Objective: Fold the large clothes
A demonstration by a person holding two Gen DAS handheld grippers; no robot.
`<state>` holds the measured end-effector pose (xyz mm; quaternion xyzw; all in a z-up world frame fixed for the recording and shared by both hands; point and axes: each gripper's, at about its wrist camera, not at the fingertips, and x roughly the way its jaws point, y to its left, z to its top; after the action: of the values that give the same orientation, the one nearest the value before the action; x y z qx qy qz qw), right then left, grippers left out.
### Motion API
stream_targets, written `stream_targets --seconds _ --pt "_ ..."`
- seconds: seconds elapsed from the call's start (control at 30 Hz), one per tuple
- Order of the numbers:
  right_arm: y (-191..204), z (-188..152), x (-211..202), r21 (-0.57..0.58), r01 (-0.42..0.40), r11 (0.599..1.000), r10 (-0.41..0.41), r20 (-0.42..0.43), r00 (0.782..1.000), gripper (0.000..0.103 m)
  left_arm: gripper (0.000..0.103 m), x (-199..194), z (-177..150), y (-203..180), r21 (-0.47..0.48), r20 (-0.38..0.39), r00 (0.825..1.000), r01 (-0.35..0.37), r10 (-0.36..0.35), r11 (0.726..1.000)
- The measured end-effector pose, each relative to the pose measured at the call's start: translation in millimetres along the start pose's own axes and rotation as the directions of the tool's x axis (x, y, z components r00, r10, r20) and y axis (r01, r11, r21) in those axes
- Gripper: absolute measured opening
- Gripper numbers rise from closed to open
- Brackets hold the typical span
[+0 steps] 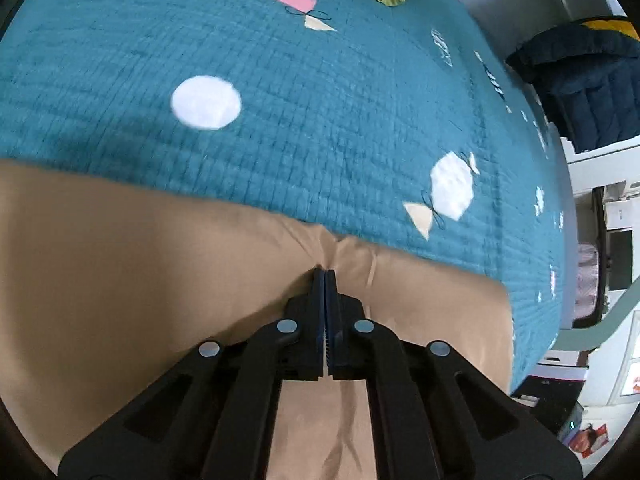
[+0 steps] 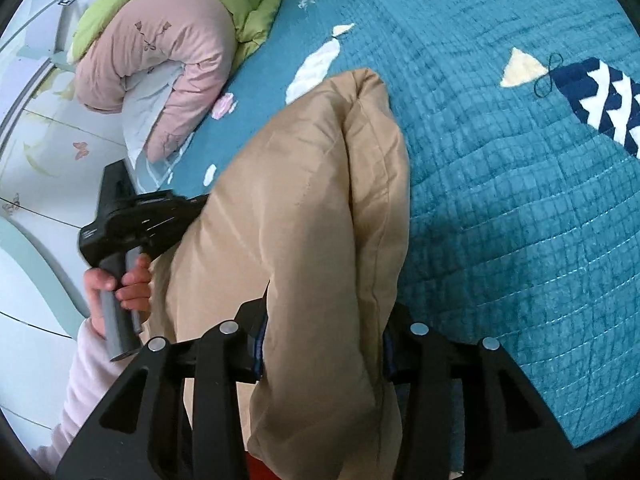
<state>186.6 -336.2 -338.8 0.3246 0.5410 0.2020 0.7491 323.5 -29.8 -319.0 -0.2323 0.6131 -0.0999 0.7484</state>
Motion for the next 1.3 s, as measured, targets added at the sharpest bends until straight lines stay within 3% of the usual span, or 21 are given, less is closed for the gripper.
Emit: stream_targets --seconds 0.17,0.3,0.43,0.6,0.67,0.77,0.9,0.97,1.07,1.13,1.2,1.3 --pt "-1.0 -0.3 1.1 0.002 0.014 1.0 -0.014 -0.003 1.0 0.043 0.002 -33.5 -46.3 -27.1 0.134 0.024 0.987 -0.158 0.156 0.978" --pt "1.7 -1.7 4.7 0.0 0.021 1.0 -0.021 -0.008 1.0 0.046 0.002 -15.4 -65.3 -25.4 0.188 0.041 0.973 -0.233 0.229 0.954" --pt "4.0 -3.5 7.0 -0.011 0.052 0.999 -0.052 -0.006 0.999 0.047 0.002 -14.6 -64.0 -21.1 0.127 0.04 0.972 -0.237 0.234 0.963" --pt "1.8 -5.1 8.0 0.006 0.044 0.999 -0.044 -0.011 0.999 0.048 0.002 -37.6 -117.5 -19.0 0.184 0.024 0.968 -0.251 0.251 0.95" --pt "1.9 -5.1 8.7 0.001 0.055 0.998 -0.055 -0.012 0.998 0.049 0.002 -39.0 -142.0 -6.8 0.146 0.033 0.976 -0.217 0.215 0.965" --pt "1.1 -6.5 10.8 0.001 0.058 0.998 -0.058 -0.021 0.998 0.052 0.002 -30.9 -149.7 10.7 0.141 0.062 0.984 -0.172 0.164 0.975" --pt "1.7 -11.3 8.7 0.013 0.071 0.997 -0.071 -0.018 0.997 0.052 0.002 -47.6 -158.9 8.3 0.093 -0.005 0.984 -0.177 0.178 0.98" --pt "3.2 -13.8 9.7 0.022 0.069 0.997 -0.069 -0.025 0.997 0.062 0.002 -45.8 -175.2 6.4 0.152 -0.019 0.98 -0.193 0.198 0.969" --pt "9.8 -15.7 15.6 -0.007 0.065 0.998 -0.066 -0.049 0.997 0.075 0.002 -36.0 -188.8 17.5 0.183 0.046 0.982 -0.19 0.185 0.965" --pt "13.4 -17.7 17.1 -0.03 0.094 0.995 -0.096 -0.049 0.994 0.075 0.002 -42.2 -187.6 16.9 0.128 0.016 0.986 -0.169 0.169 0.977" --pt "14.3 -18.7 17.6 -0.04 0.105 0.994 -0.107 -0.049 0.993 0.075 0.002 -46.9 -189.5 11.6 0.133 -0.046 0.986 -0.15 0.157 0.98" --pt "11.8 -17.5 17.6 -0.014 0.094 0.995 -0.095 -0.052 0.994 0.075 0.002 -44.7 -203.8 9.4 0.155 -0.078 0.971 -0.213 0.227 0.965"
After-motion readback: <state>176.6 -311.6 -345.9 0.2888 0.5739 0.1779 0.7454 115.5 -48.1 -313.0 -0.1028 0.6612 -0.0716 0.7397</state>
